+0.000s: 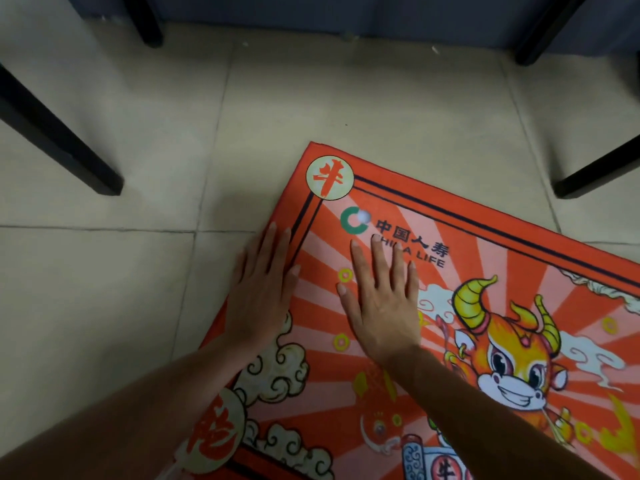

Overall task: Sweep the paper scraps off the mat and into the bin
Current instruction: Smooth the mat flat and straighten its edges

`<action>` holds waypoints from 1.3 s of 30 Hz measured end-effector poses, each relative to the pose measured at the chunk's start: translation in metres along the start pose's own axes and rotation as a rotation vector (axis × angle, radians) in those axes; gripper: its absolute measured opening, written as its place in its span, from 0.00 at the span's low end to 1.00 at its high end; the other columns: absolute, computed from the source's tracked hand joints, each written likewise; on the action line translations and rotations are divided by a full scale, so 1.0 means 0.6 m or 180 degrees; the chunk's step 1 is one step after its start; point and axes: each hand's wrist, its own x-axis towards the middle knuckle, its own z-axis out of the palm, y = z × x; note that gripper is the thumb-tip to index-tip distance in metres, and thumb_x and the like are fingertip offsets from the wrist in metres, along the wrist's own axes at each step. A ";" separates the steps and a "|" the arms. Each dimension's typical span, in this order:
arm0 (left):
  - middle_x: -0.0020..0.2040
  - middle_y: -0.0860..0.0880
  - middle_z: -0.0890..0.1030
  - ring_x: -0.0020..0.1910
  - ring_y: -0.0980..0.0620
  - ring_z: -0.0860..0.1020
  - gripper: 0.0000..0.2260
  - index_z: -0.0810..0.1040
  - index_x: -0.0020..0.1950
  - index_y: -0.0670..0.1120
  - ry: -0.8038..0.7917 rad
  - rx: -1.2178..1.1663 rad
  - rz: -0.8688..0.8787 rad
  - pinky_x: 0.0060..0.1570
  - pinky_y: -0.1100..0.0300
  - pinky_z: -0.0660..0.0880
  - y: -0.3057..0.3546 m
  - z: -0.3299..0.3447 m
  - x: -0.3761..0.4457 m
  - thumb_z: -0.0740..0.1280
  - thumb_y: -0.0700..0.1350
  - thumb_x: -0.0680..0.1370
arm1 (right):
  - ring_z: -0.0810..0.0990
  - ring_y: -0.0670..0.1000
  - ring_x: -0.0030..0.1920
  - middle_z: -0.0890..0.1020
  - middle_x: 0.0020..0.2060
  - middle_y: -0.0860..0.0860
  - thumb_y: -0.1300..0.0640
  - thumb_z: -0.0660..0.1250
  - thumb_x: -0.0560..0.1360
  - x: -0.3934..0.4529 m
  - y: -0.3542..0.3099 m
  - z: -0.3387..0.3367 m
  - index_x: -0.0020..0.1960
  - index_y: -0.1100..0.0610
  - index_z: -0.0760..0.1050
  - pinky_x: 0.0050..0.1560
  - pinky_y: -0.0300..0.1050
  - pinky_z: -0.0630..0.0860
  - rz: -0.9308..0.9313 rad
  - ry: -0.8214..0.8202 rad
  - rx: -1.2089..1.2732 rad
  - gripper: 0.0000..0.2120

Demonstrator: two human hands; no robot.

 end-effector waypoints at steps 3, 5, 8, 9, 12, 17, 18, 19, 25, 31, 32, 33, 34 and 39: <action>0.81 0.47 0.54 0.79 0.47 0.53 0.27 0.53 0.80 0.48 0.0019 0.0123 -0.0133 0.75 0.47 0.53 -0.030 -0.011 -0.025 0.46 0.57 0.83 | 0.41 0.61 0.79 0.45 0.80 0.52 0.37 0.42 0.81 -0.001 -0.033 0.004 0.80 0.47 0.40 0.77 0.63 0.47 -0.0164 -0.0008 0.0031 0.32; 0.81 0.47 0.53 0.79 0.47 0.52 0.27 0.53 0.81 0.48 0.0025 0.0188 -0.0197 0.75 0.48 0.52 -0.050 -0.018 -0.039 0.45 0.57 0.83 | 0.40 0.61 0.79 0.46 0.80 0.52 0.37 0.43 0.81 0.000 -0.055 0.007 0.80 0.47 0.41 0.77 0.63 0.47 -0.0250 -0.0014 0.0048 0.31; 0.81 0.47 0.54 0.79 0.47 0.53 0.27 0.53 0.80 0.47 0.0015 0.0289 -0.0357 0.75 0.46 0.54 -0.076 -0.029 -0.067 0.45 0.58 0.83 | 0.39 0.61 0.79 0.45 0.80 0.52 0.37 0.43 0.81 -0.006 -0.085 0.010 0.80 0.47 0.41 0.77 0.63 0.46 -0.0389 -0.0086 0.0074 0.32; 0.81 0.47 0.54 0.79 0.47 0.54 0.27 0.54 0.80 0.47 0.0013 0.0298 -0.0394 0.75 0.45 0.55 -0.082 -0.032 -0.075 0.45 0.58 0.83 | 0.38 0.61 0.79 0.44 0.80 0.52 0.37 0.42 0.81 -0.008 -0.093 0.012 0.80 0.47 0.40 0.77 0.63 0.46 -0.0433 -0.0099 0.0079 0.32; 0.80 0.45 0.56 0.78 0.46 0.56 0.27 0.55 0.80 0.46 0.0010 0.0305 -0.0493 0.74 0.43 0.58 -0.101 -0.043 -0.096 0.46 0.57 0.83 | 0.37 0.61 0.79 0.42 0.80 0.51 0.36 0.43 0.81 -0.012 -0.117 0.015 0.80 0.46 0.39 0.77 0.63 0.45 -0.0565 -0.0143 0.0092 0.32; 0.81 0.47 0.52 0.79 0.47 0.53 0.27 0.51 0.81 0.47 0.0070 0.0350 -0.0793 0.75 0.43 0.56 -0.148 -0.063 -0.157 0.46 0.56 0.83 | 0.35 0.60 0.78 0.41 0.80 0.51 0.36 0.43 0.81 -0.023 -0.177 0.024 0.80 0.45 0.38 0.77 0.63 0.44 -0.0895 -0.0238 0.0135 0.32; 0.81 0.47 0.51 0.79 0.47 0.52 0.27 0.49 0.81 0.48 0.0079 0.0335 -0.0856 0.75 0.43 0.55 -0.158 -0.067 -0.168 0.45 0.57 0.83 | 0.35 0.60 0.78 0.40 0.80 0.51 0.36 0.43 0.81 -0.025 -0.191 0.025 0.80 0.45 0.38 0.77 0.63 0.44 -0.0951 -0.0236 0.0135 0.32; 0.81 0.47 0.50 0.79 0.47 0.51 0.27 0.49 0.81 0.48 0.0091 0.0326 -0.0908 0.75 0.44 0.54 -0.168 -0.071 -0.177 0.45 0.57 0.83 | 0.36 0.60 0.78 0.40 0.80 0.51 0.36 0.43 0.81 -0.027 -0.202 0.027 0.80 0.45 0.38 0.77 0.63 0.44 -0.1003 -0.0235 0.0123 0.32; 0.81 0.49 0.49 0.80 0.49 0.48 0.27 0.47 0.81 0.50 0.0163 0.0256 -0.1199 0.76 0.45 0.51 -0.206 -0.089 -0.230 0.44 0.57 0.83 | 0.34 0.60 0.78 0.37 0.79 0.51 0.36 0.42 0.81 -0.041 -0.260 0.035 0.79 0.45 0.36 0.77 0.63 0.43 -0.1294 -0.0288 0.0041 0.32; 0.81 0.51 0.50 0.80 0.50 0.48 0.27 0.48 0.81 0.50 0.0177 0.0264 -0.1346 0.77 0.46 0.50 -0.227 -0.100 -0.266 0.45 0.57 0.83 | 0.35 0.59 0.78 0.38 0.79 0.51 0.36 0.43 0.81 -0.055 -0.291 0.043 0.80 0.45 0.37 0.77 0.62 0.43 -0.1371 -0.0265 0.0079 0.32; 0.81 0.51 0.49 0.80 0.51 0.48 0.27 0.48 0.81 0.51 0.0158 0.0262 -0.1358 0.77 0.46 0.50 -0.228 -0.101 -0.272 0.44 0.57 0.83 | 0.35 0.59 0.78 0.38 0.79 0.51 0.36 0.43 0.81 -0.057 -0.292 0.043 0.80 0.45 0.37 0.77 0.62 0.44 -0.1372 -0.0275 0.0078 0.32; 0.81 0.51 0.49 0.80 0.51 0.48 0.27 0.47 0.81 0.51 0.0144 0.0254 -0.1366 0.77 0.46 0.50 -0.229 -0.102 -0.275 0.44 0.57 0.83 | 0.35 0.59 0.78 0.38 0.79 0.51 0.36 0.43 0.81 -0.058 -0.293 0.044 0.80 0.45 0.37 0.77 0.62 0.44 -0.1374 -0.0274 0.0090 0.32; 0.81 0.51 0.49 0.80 0.51 0.47 0.27 0.47 0.81 0.51 0.0139 0.0248 -0.1365 0.77 0.46 0.50 -0.231 -0.103 -0.276 0.44 0.57 0.83 | 0.35 0.59 0.78 0.37 0.79 0.51 0.36 0.43 0.81 -0.057 -0.293 0.043 0.80 0.45 0.37 0.77 0.62 0.43 -0.1377 -0.0265 0.0103 0.32; 0.81 0.51 0.48 0.80 0.52 0.47 0.27 0.46 0.81 0.51 0.0126 0.0262 -0.1361 0.77 0.46 0.51 -0.229 -0.103 -0.271 0.43 0.57 0.83 | 0.33 0.59 0.78 0.34 0.78 0.50 0.35 0.43 0.81 -0.054 -0.292 0.044 0.79 0.45 0.34 0.77 0.62 0.43 -0.1383 -0.0289 0.0131 0.33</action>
